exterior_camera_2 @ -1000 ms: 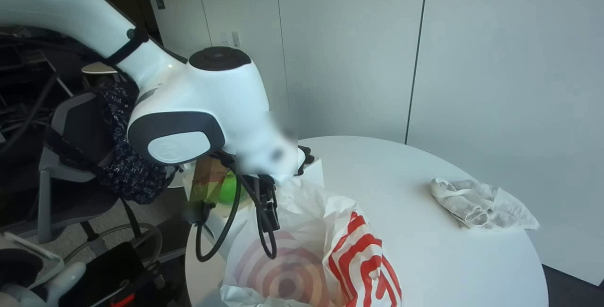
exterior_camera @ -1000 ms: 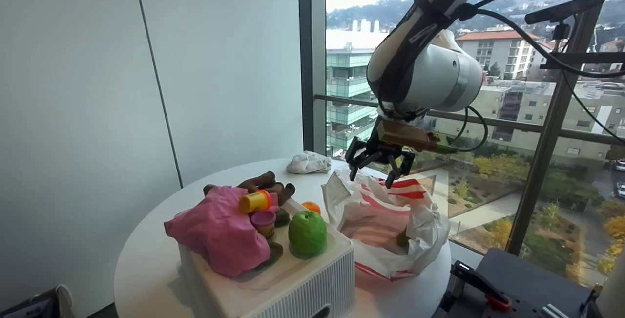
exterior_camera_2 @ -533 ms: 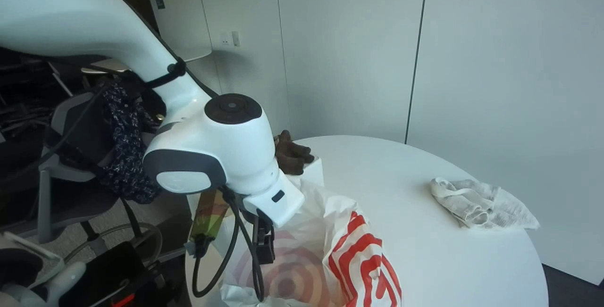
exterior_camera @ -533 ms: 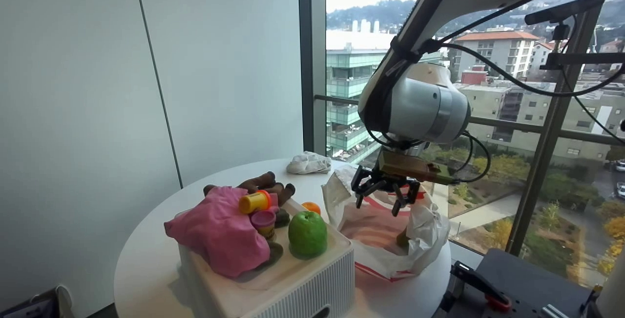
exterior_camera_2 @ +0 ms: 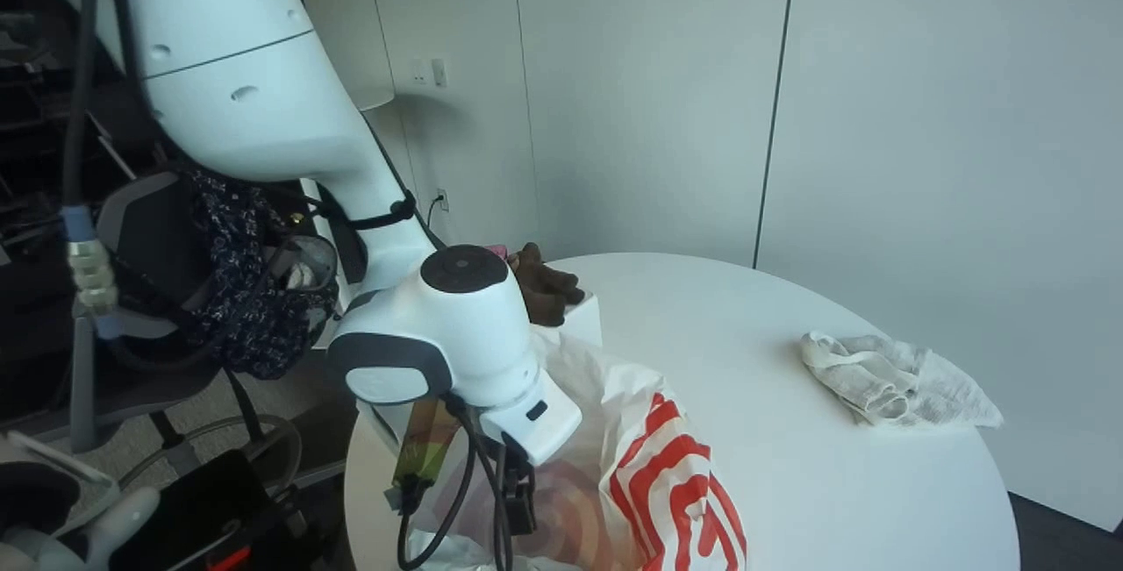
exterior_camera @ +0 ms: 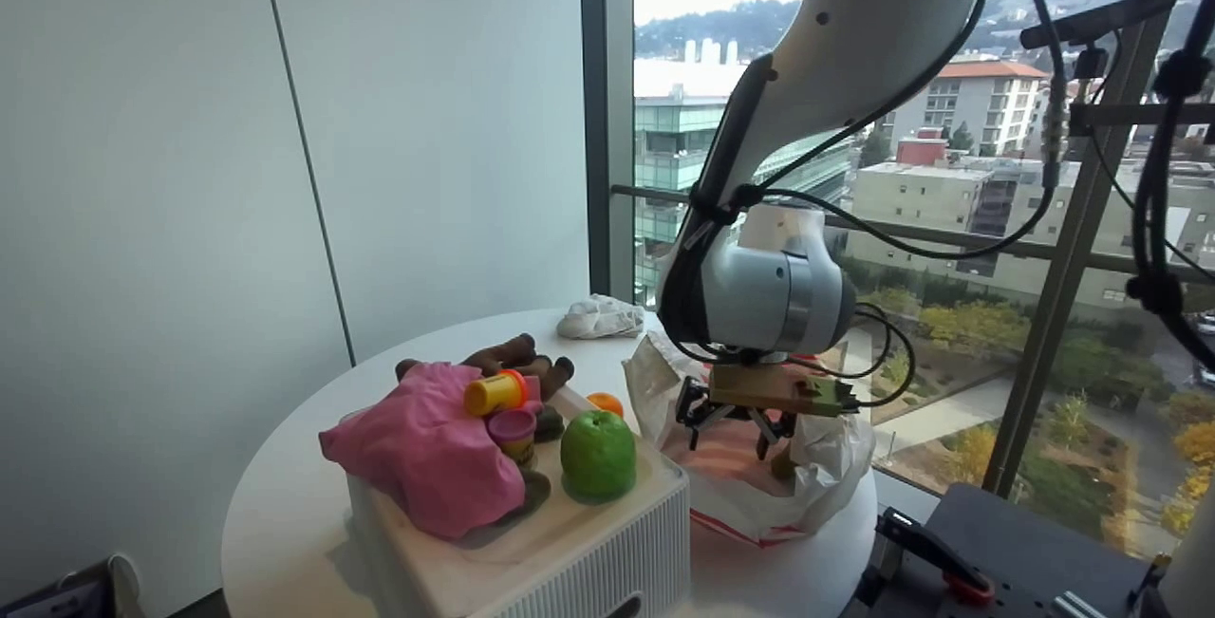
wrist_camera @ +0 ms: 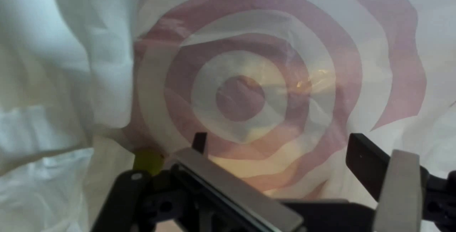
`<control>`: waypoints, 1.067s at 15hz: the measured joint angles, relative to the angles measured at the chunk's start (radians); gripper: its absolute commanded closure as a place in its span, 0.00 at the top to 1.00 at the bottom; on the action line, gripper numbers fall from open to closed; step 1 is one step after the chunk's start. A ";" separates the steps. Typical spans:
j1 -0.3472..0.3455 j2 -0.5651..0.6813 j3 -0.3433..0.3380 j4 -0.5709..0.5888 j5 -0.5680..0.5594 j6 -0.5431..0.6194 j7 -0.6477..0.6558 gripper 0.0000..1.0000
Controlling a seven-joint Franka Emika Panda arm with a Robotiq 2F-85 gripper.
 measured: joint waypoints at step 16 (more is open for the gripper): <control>0.331 0.197 -0.381 0.001 -0.091 0.104 0.259 1.00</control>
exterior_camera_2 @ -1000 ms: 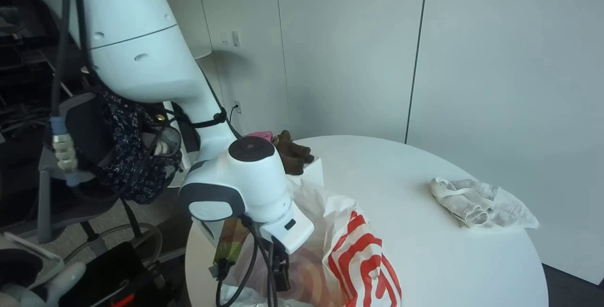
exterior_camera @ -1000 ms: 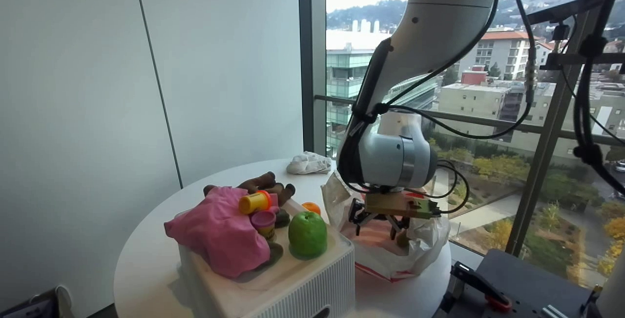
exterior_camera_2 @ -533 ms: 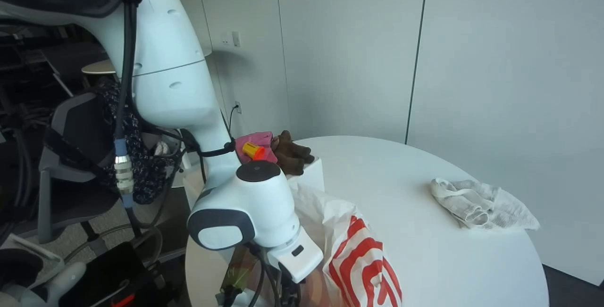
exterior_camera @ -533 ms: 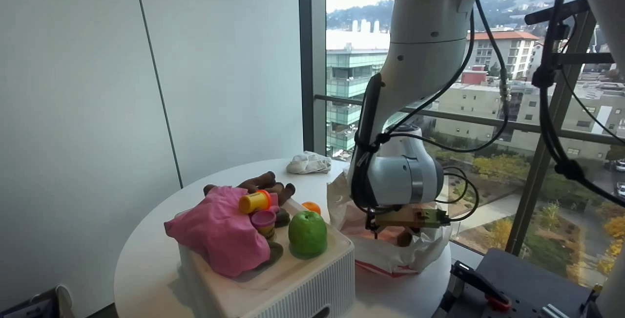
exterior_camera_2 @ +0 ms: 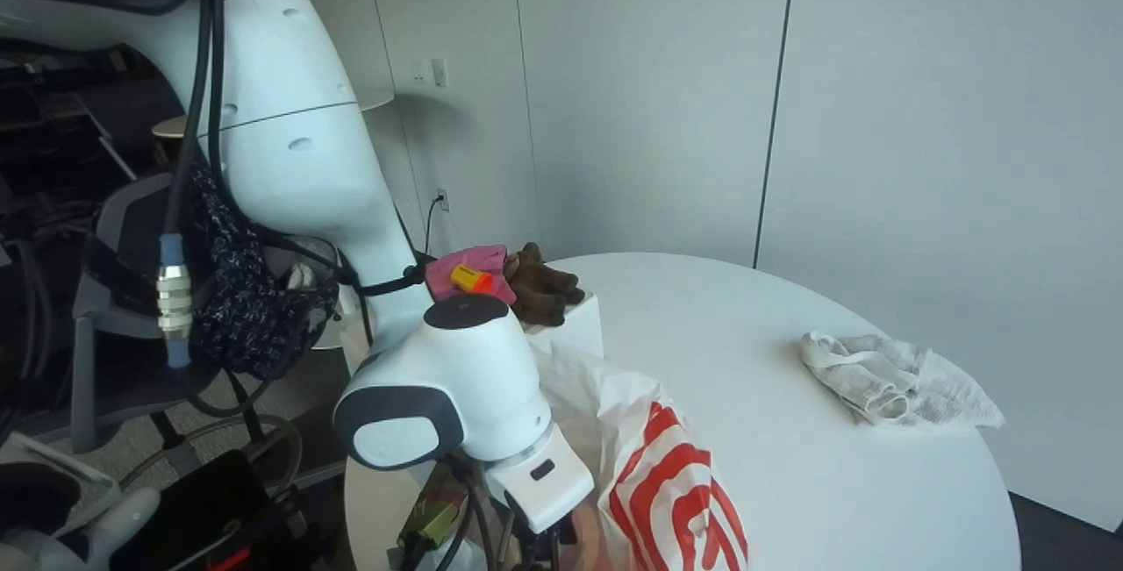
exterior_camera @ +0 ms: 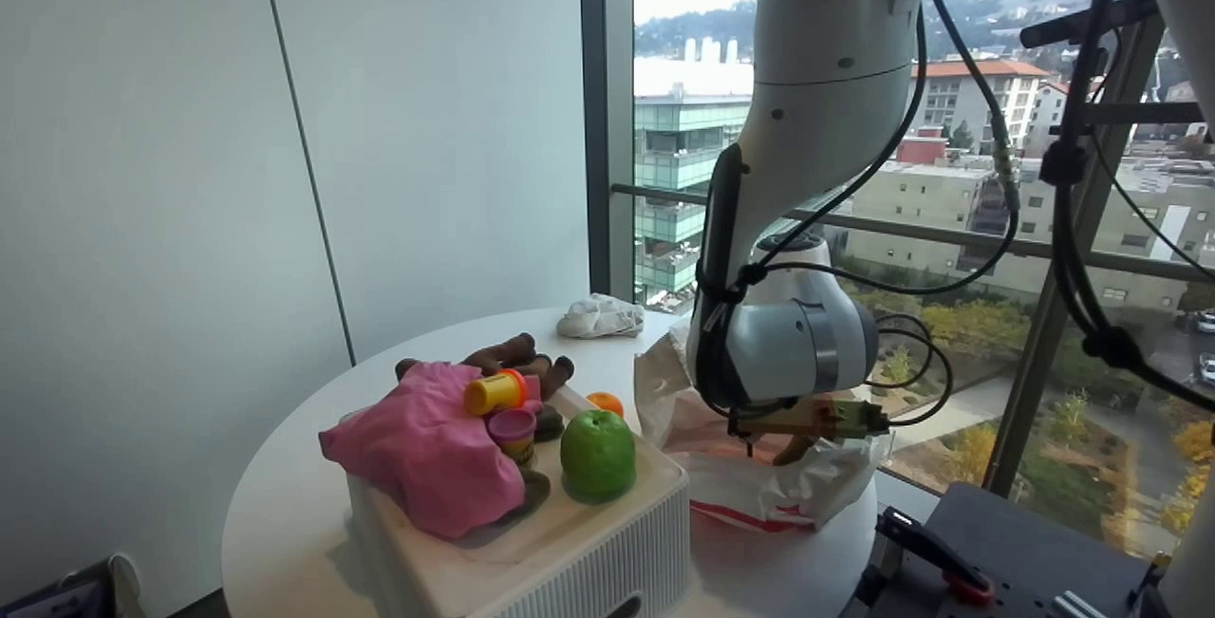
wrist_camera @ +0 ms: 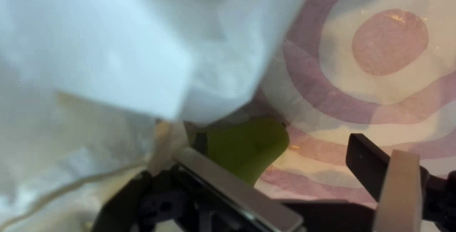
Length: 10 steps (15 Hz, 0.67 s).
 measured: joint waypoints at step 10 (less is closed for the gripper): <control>0.201 0.172 -0.143 0.061 0.000 0.006 0.108 0.74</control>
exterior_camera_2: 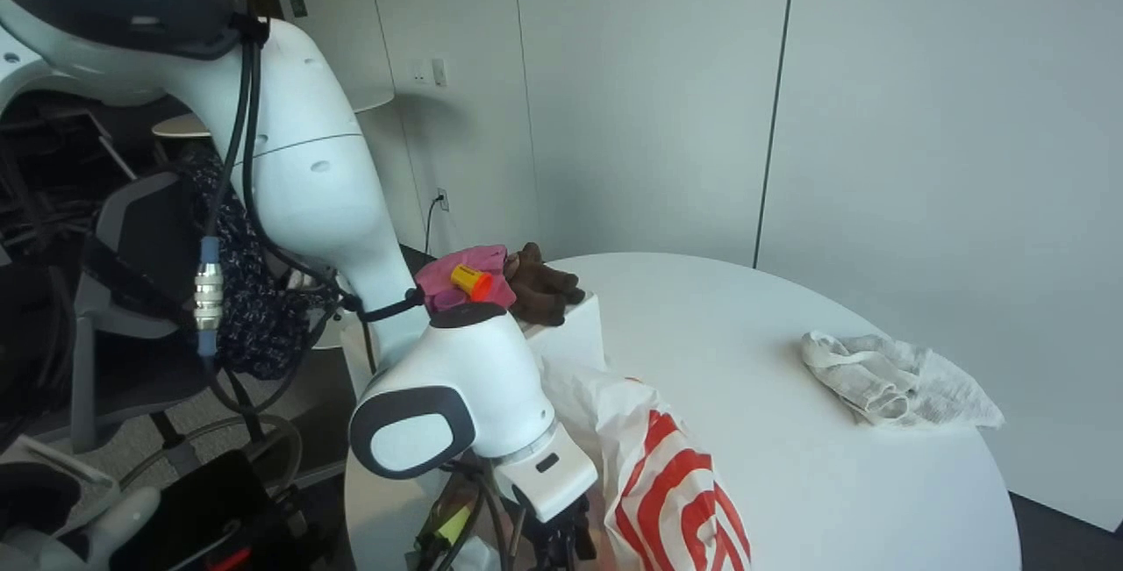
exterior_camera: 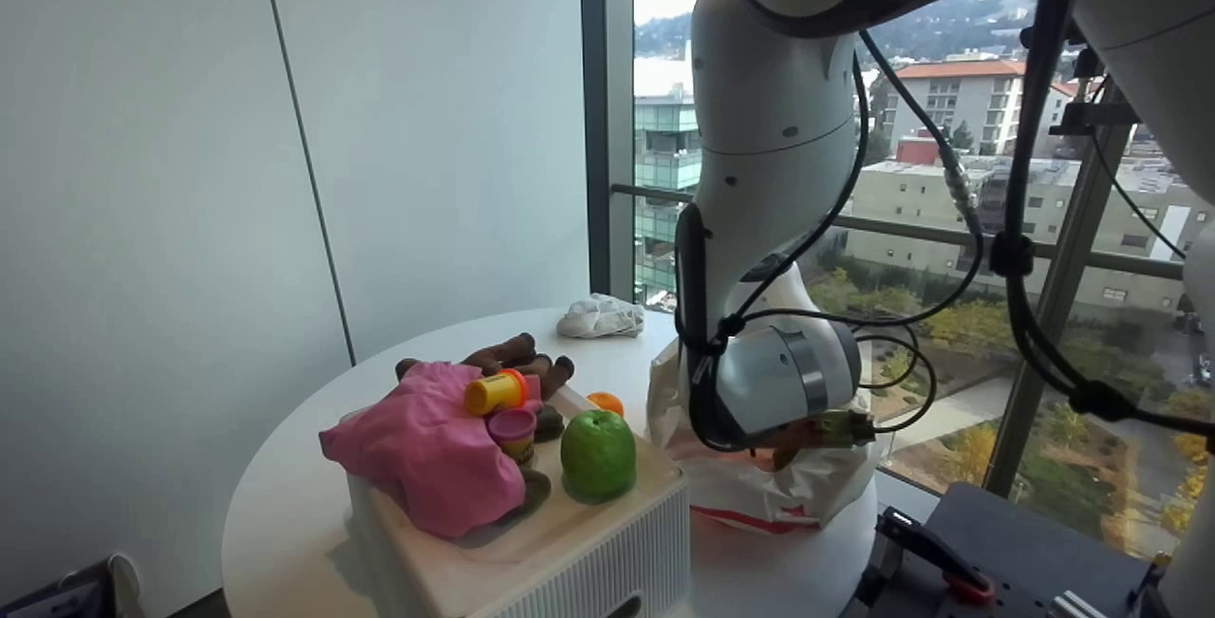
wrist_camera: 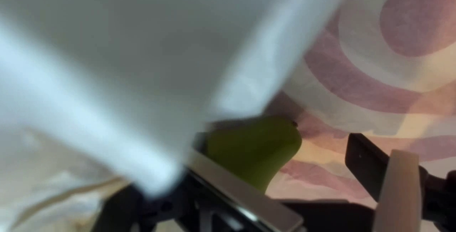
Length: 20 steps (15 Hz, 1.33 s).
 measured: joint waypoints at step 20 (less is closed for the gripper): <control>0.143 -0.094 -0.177 -0.002 -0.159 -0.070 0.113 0.56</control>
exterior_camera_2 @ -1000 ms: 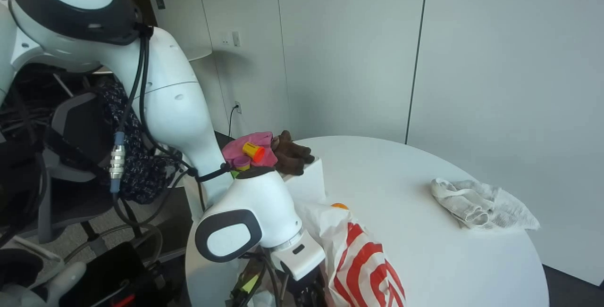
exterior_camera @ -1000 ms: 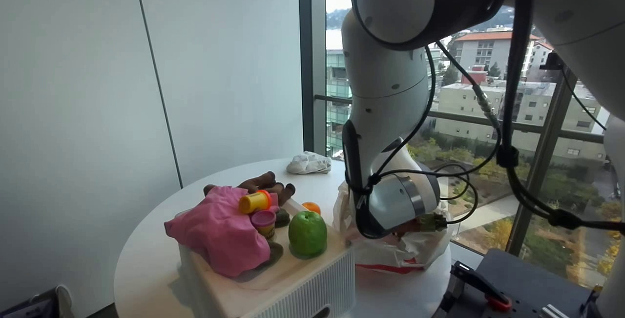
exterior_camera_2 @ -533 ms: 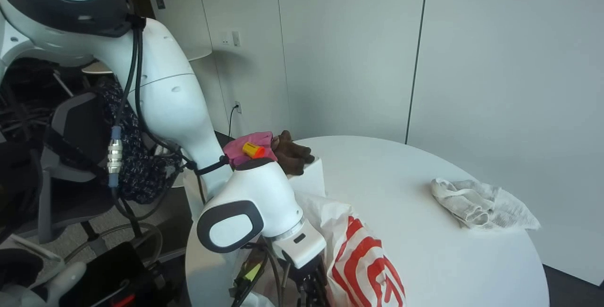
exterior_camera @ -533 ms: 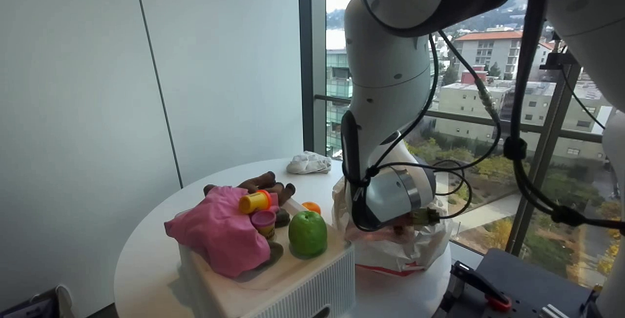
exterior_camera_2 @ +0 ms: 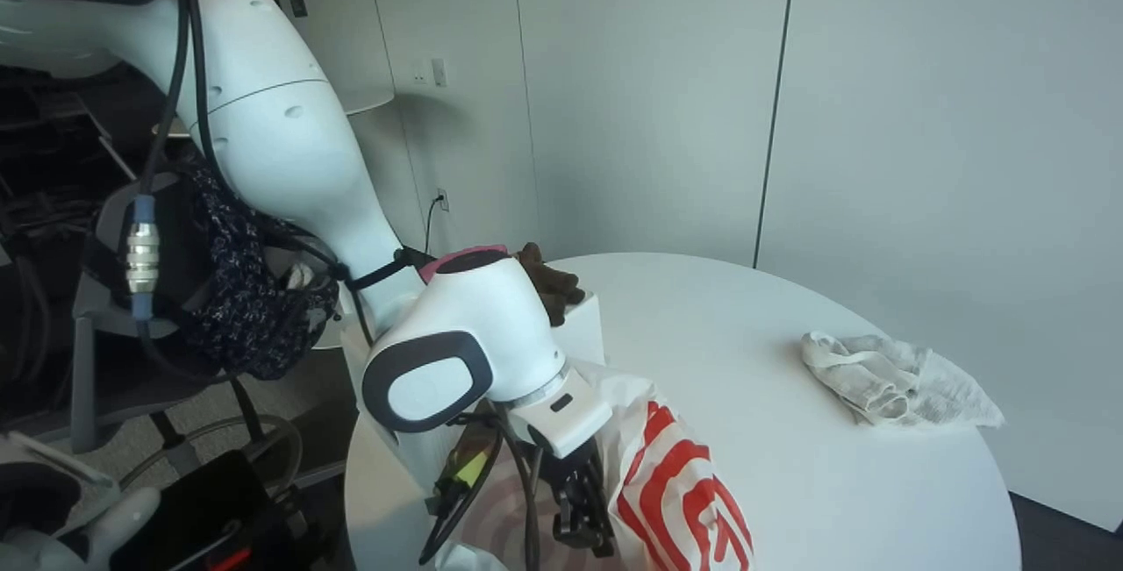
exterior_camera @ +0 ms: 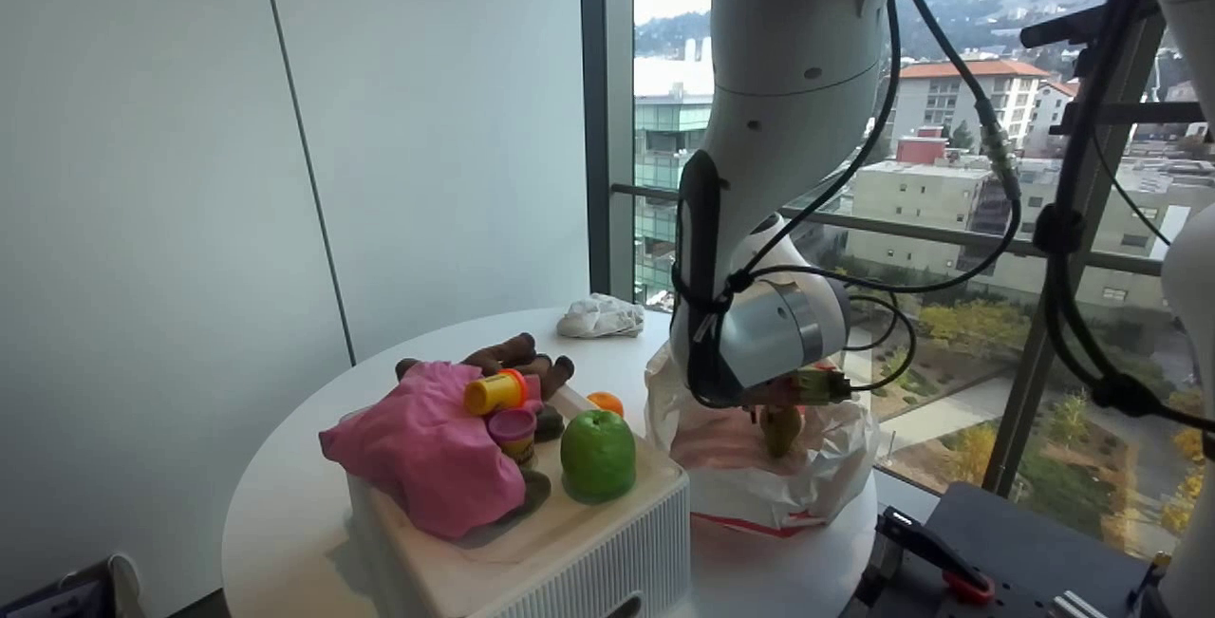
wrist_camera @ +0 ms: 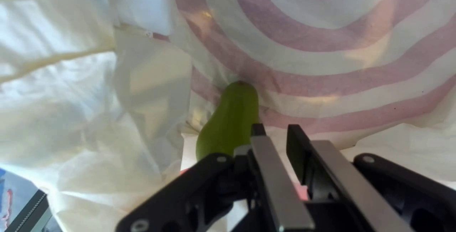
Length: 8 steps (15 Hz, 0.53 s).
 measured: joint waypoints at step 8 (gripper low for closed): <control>-0.022 0.071 -0.007 0.039 -0.069 -0.014 0.060 1.00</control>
